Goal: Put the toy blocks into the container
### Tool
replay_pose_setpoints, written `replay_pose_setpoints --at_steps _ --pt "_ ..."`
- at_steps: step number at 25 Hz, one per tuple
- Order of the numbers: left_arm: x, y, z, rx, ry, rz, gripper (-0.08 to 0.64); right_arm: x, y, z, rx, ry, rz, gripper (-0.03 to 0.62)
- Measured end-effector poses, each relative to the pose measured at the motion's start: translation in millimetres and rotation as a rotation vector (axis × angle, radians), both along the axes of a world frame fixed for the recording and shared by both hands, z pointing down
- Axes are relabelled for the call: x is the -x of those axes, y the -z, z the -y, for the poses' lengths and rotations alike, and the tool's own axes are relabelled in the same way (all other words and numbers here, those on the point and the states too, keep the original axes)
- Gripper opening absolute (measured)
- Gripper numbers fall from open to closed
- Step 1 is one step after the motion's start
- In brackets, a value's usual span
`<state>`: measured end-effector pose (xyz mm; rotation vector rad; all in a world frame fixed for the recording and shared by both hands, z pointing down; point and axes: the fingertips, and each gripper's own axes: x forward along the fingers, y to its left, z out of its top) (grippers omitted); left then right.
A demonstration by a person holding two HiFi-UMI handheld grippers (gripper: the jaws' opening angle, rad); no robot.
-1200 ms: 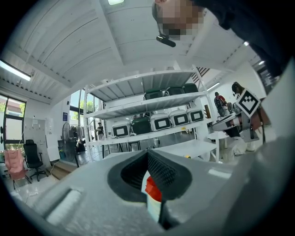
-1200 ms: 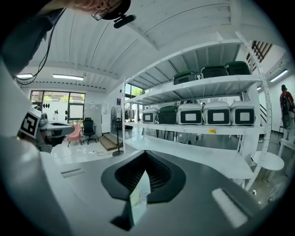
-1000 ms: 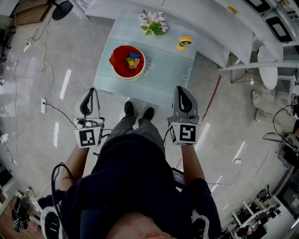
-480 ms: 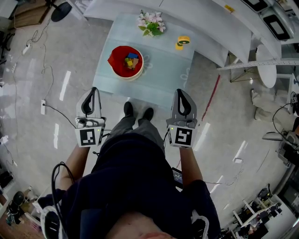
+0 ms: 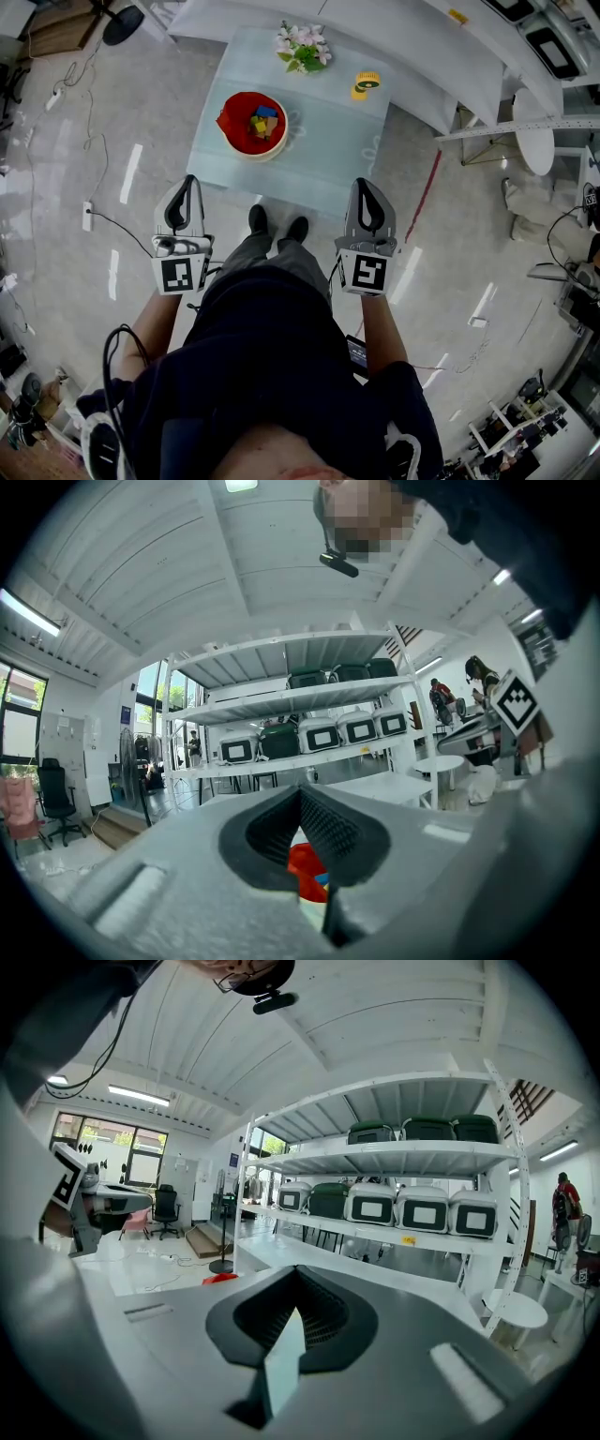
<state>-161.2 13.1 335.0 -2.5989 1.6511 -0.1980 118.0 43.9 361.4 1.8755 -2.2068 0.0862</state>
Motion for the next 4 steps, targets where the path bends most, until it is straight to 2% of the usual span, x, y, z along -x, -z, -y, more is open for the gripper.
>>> replay_pose_setpoints --at_steps 4 --pt "1.1 0.0 -2.2 0.001 0.002 -0.001 0.001 2.6 0.2 -2.1 -0.004 0.004 -0.013 -0.003"
